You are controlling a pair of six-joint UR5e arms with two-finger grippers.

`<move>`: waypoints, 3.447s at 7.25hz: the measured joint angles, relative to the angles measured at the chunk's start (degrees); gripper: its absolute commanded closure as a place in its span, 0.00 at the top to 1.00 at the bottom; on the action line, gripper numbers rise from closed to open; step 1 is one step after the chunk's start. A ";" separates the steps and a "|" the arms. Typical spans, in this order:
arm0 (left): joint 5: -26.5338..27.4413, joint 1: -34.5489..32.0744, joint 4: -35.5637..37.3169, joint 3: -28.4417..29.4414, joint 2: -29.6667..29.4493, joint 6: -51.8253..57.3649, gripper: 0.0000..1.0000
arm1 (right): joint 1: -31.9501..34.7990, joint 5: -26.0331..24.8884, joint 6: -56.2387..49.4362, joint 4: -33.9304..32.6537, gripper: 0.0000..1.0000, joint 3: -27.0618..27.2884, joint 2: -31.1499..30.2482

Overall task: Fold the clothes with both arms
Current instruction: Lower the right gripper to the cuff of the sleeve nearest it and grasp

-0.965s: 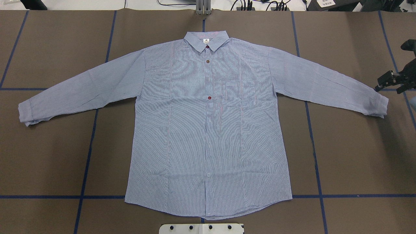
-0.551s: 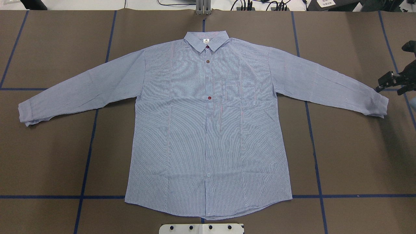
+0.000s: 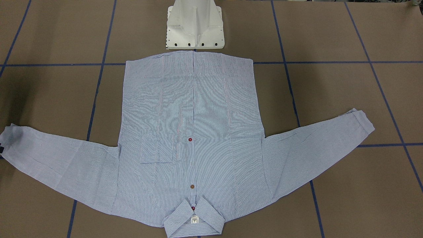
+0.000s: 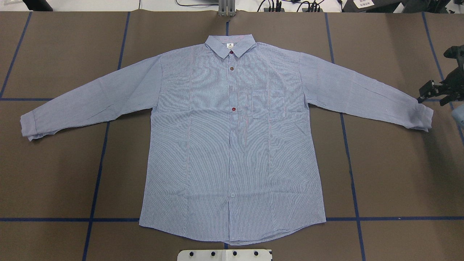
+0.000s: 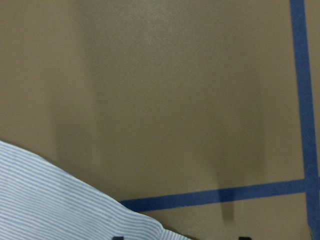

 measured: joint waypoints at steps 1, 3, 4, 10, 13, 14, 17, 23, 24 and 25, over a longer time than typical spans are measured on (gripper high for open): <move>0.03 0.00 0.00 -0.10 0.01 -0.02 0.99 | -0.07 -0.26 0.00 0.15 0.81 -0.33 0.03; 0.08 0.00 0.00 -0.15 -0.04 -0.03 0.99 | -0.17 -0.31 0.04 0.27 0.81 -0.69 -0.08; 0.09 0.00 0.00 -0.19 -0.08 -0.07 0.99 | -0.19 -0.24 0.04 0.31 0.81 -0.91 -0.24; 0.12 0.00 0.00 -0.95 0.01 -0.29 0.99 | -0.25 0.20 0.37 0.34 0.56 -1.43 -0.65; 0.18 0.00 0.00 -1.13 0.06 -0.28 0.99 | -0.76 -0.03 0.31 0.34 0.57 -1.34 -0.12; 0.18 0.00 0.00 -1.14 0.06 -0.26 0.99 | -0.85 -0.03 0.31 0.34 0.57 -1.33 -0.08; 0.14 0.00 0.00 -1.25 0.04 -0.29 0.99 | -0.91 0.01 0.29 0.35 0.37 -1.35 -0.25; 0.18 0.00 0.07 -1.98 0.13 -0.48 0.99 | -0.87 0.15 0.52 0.34 0.00 -0.77 -0.32; 0.14 0.00 0.08 -2.03 0.15 -0.53 0.99 | -0.69 0.37 0.75 0.27 0.00 0.28 -0.14; 0.09 0.00 0.09 -2.26 0.15 -0.55 0.99 | -0.52 1.13 1.37 0.06 0.00 2.22 -0.08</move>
